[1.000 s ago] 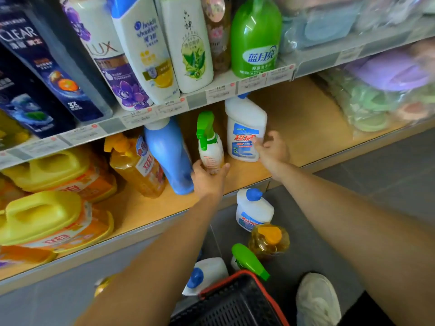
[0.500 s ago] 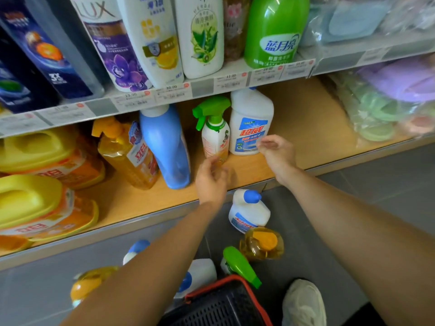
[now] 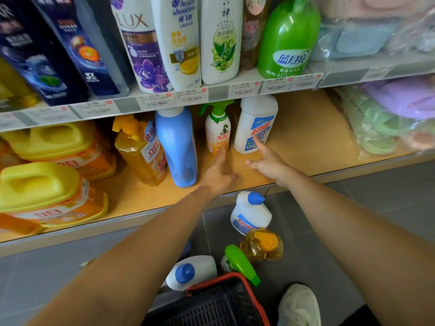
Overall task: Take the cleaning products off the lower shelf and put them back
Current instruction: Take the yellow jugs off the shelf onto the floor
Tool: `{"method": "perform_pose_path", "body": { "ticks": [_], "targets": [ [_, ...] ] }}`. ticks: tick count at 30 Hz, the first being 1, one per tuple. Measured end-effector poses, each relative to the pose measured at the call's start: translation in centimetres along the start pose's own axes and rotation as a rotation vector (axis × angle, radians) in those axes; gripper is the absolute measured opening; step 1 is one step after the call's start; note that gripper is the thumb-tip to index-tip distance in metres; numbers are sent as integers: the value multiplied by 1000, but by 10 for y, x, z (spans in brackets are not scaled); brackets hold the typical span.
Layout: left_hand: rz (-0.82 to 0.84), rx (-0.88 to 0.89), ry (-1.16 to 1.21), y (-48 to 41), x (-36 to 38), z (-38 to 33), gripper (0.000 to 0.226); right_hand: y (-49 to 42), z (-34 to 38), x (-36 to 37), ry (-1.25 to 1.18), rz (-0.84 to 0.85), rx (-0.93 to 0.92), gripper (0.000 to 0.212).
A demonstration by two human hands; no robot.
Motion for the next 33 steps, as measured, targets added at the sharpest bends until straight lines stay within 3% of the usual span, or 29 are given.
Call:
{"method": "perform_pose_path", "body": {
  "ticks": [5, 10, 13, 18, 22, 25, 29, 33],
  "targets": [
    [-47, -26, -155, 27, -20, 0, 76, 14, 5, 2, 138, 0, -72, 72],
    [-41, 72, -266, 87, -59, -5, 29, 37, 22, 23, 259, 93, -158, 28],
    [-54, 148, -406, 120, -83, -9, 18, 51, 35, 45, 344, 137, -239, 8],
    [-185, 180, -735, 184, -168, -1, 24, 81, 87, 124, 457, 253, -436, 16],
    [-375, 312, -955, 241, -234, -2, 31, 105, 122, 184, 495, 343, -565, 17],
    [-514, 299, -1053, 274, -284, 10, 38, 122, 143, 227, 512, 411, -652, 18],
    [-562, 105, -1127, 284, -334, 45, 54, 135, 161, 279, 479, 466, -721, 20],
    [-438, -190, -1160, 274, -364, 96, 69, 138, 173, 323, 393, 488, -699, 53]
  ]
}}
Point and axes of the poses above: each hand's wrist, its own y-axis away from the middle knuckle, its own x-axis out of the palm, z = x × y, the point moved 9 cm from there along -y, towards the middle knuckle, and after that the axes turned 15 degrees about -y, right-handed, at the moved point
